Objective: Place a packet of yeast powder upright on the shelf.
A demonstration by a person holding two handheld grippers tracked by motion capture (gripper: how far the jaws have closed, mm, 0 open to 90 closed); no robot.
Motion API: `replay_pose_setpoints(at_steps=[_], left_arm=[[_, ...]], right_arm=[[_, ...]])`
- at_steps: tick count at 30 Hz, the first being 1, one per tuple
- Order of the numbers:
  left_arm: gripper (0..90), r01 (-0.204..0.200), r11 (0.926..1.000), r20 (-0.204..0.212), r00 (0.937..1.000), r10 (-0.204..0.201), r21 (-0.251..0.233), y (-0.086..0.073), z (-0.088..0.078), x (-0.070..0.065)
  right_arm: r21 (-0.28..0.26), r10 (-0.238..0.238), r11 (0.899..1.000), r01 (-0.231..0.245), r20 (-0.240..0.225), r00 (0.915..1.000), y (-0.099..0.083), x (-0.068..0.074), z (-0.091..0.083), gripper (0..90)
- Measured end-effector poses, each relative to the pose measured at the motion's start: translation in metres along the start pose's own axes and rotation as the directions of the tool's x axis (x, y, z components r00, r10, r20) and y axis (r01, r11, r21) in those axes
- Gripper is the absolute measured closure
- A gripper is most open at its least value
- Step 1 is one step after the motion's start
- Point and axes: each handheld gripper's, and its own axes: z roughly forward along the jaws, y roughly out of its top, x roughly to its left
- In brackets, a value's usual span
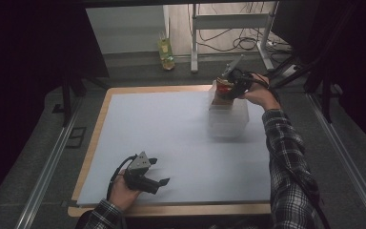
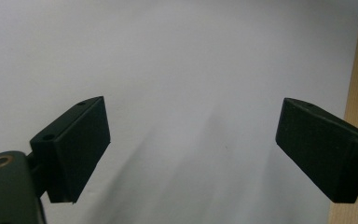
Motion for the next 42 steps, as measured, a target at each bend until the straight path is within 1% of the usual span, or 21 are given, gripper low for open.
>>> replay_pose_setpoints(at_steps=[2, 5, 7, 9, 12, 15, 16, 18, 20, 22, 23, 25, 26, 29, 31, 33, 36, 42], left_arm=[[9.8, -0.004, 1.0, -0.003, 1.0, 0.004, 0.005, 0.0, 0.0, 0.0], [9.9, -0.013, 0.9999, -0.008, 0.9999, 0.013, 0.011, 0.0, 0.002, 0.0], [9.9, -0.019, 0.9998, -0.007, 0.9998, 0.019, 0.012, 0.0, 0.002, -0.001], [9.9, -0.021, 0.9997, -0.009, 0.9997, 0.021, 0.013, 0.0, 0.002, -0.001], [9.9, -0.021, 0.9997, -0.008, 0.9997, 0.022, 0.014, 0.0, 0.002, -0.001], [9.9, -0.023, 0.9996, -0.009, 0.9997, 0.023, 0.013, 0.0, 0.002, -0.001], [9.9, -0.024, 0.9996, -0.008, 0.9997, 0.024, 0.013, 0.0, 0.002, -0.002], [9.9, -0.026, 0.9996, -0.008, 0.9996, 0.026, 0.013, 0.0, 0.003, -0.002], [10.0, -0.028, 0.9995, -0.008, 0.9996, 0.028, 0.015, 0.0, 0.003, -0.002], [10.0, -0.032, 0.9993, -0.009, 0.9994, 0.032, 0.02, 0.0, 0.003, -0.002], [10.0, -0.034, 0.9992, -0.01, 0.9994, 0.034, 0.021, 0.0, 0.003, -0.002], [10.0, -0.038, 0.9989, -0.008, 0.9992, 0.039, 0.027, 0.0, 0.004, -0.003], [10.0, -0.04, 0.9988, -0.008, 0.9992, 0.04, 0.03, 0.0, 0.005, -0.003], [10.0, -0.043, 0.9986, -0.01, 0.999, 0.043, 0.032, 0.0, 0.005, -0.004], [10.0, -0.043, 0.9986, -0.011, 0.999, 0.043, 0.03, 0.0, 0.005, -0.003], [10.0, -0.043, 0.9987, -0.012, 0.999, 0.043, 0.029, 0.0, 0.005, -0.003], [10.1, -0.044, 0.9986, -0.014, 0.9989, 0.044, 0.029, 0.0, 0.005, -0.003], [10.1, -0.043, 0.9987, -0.016, 0.9989, 0.043, 0.026, 0.0, 0.005, -0.003]], right_arm=[[-0.011, 0.015, 1.0, -0.015, 0.003, 0.9999, 0.0, 0.0, -0.002, 29.5], [0.007, 0.05, 0.999, -0.05, 0.01, 0.9987, -0.001, 0.0, -0.002, 23.2], [0.014, 0.059, 0.998, -0.059, 0.03, 0.9978, -0.002, 0.001, -0.002, 21.4], [-0.011, 0.069, 0.998, -0.069, 0.024, 0.9973, -0.003, 0.002, -0.003, 19.5], [-0.035, 0.071, 0.997, -0.07, 0.037, 0.9968, -0.002, 0.003, -0.006, 16.7], [-0.061, 0.085, 0.995, -0.083, 0.038, 0.9957, -0.001, 0.004, -0.011, 14.4], [-0.07, 0.092, 0.994, -0.089, 0.035, 0.9952, -0.001, 0.004, -0.013, 13.9], [-0.08, 0.112, 0.991, -0.108, 0.046, 0.9927, 0.001, 0.005, -0.016, 12.6], [-0.082, 0.144, 0.987, -0.138, 0.061, 0.9877, 0.002, 0.005, -0.018, 10.8], [-0.105, 0.18, 0.979, -0.175, 0.038, 0.9829, 0.002, 0.006, -0.021, 10.3], [-0.11, 0.193, 0.976, -0.188, 0.034, 0.9806, 0.002, 0.006, -0.021, 9.8], [-0.106, 0.201, 0.975, -0.196, 0.029, 0.9793, 0.003, 0.008, -0.022, 9.3], [-0.106, 0.196, 0.976, -0.192, 0.029, 0.9802, 0.003, 0.009, -0.022, 9.0], [-0.109, 0.198, 0.975, -0.194, 0.032, 0.9796, 0.003, 0.013, -0.024, 8.7], [-0.102, 0.196, 0.976, -0.19, 0.047, 0.9795, 0.003, 0.015, -0.024, 8.3], [-0.092, 0.182, 0.98, -0.177, 0.053, 0.9818, 0.003, 0.016, -0.025, 7.7], [-0.107, 0.184, 0.978, -0.178, 0.046, 0.9819, 0.002, 0.018, -0.027, 7.2], [-0.143, 0.209, 0.969, -0.202, 0.037, 0.9772, 0.002, 0.024, -0.032, 7.0]])
